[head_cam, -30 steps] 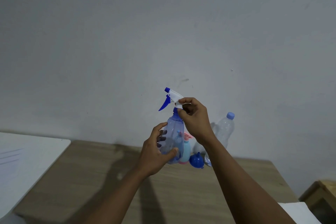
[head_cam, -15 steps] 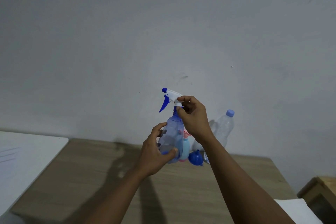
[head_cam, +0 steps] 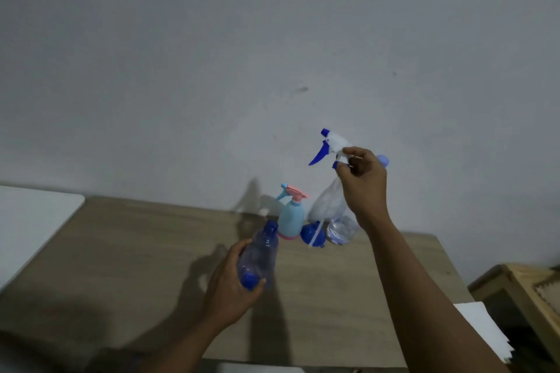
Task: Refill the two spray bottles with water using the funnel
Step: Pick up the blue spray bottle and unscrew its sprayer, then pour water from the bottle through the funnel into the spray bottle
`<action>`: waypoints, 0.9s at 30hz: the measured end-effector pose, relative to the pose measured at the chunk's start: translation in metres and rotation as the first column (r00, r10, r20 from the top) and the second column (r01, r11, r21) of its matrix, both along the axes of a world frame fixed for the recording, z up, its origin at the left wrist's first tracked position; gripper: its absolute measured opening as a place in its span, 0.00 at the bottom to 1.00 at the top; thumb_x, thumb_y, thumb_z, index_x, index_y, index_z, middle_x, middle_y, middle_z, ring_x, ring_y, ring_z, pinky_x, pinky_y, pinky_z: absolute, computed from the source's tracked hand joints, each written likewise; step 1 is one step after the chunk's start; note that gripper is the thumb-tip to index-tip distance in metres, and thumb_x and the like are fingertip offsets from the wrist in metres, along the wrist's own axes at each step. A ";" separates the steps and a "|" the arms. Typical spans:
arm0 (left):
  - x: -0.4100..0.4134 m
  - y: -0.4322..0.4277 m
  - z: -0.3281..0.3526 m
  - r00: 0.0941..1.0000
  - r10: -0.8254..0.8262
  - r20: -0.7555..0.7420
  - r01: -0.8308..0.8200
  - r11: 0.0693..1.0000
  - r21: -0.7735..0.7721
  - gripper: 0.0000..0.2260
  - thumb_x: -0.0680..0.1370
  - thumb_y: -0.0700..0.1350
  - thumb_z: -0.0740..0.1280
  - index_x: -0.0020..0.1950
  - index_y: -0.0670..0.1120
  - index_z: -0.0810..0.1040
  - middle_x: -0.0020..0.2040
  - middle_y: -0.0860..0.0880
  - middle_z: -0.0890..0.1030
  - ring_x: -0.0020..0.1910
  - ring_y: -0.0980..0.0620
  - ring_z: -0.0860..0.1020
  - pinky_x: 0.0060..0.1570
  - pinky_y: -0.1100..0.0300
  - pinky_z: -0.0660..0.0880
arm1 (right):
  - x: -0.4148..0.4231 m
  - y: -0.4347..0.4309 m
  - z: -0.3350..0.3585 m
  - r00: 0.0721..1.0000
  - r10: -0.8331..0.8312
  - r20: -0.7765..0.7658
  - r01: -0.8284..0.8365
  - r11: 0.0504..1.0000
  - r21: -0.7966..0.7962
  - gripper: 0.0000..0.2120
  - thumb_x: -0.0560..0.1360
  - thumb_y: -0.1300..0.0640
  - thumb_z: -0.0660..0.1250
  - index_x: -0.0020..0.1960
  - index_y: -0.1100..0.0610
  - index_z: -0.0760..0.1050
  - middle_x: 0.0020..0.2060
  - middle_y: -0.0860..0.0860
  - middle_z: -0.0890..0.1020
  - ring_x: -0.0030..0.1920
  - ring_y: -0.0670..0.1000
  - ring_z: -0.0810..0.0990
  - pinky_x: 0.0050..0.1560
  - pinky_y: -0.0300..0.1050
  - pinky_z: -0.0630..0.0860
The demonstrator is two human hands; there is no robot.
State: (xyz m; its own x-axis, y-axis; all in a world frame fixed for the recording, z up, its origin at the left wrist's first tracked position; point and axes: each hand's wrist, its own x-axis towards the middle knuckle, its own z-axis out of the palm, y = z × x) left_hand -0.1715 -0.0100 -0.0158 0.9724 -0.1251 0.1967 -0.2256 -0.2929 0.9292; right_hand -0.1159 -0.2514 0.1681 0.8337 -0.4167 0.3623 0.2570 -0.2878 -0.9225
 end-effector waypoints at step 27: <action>-0.011 -0.020 -0.111 0.983 0.045 -0.178 -0.005 0.976 0.219 0.36 0.74 0.51 0.74 0.77 0.45 0.61 0.73 0.51 0.70 0.71 0.61 0.69 0.69 0.61 0.70 | -0.028 -0.008 -0.276 0.776 0.063 -0.628 -0.201 0.968 -0.151 0.02 0.75 0.59 0.71 0.46 0.53 0.79 0.40 0.48 0.84 0.42 0.46 0.82 0.43 0.33 0.75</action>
State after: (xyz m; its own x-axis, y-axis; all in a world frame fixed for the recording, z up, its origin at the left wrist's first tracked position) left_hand -0.1826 -0.0299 -0.1270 0.9926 -0.1206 -0.0121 -0.0496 -0.4950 0.8675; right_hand -0.1438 -0.2591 -0.1075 0.9473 -0.2624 -0.1839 -0.2945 -0.4869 -0.8223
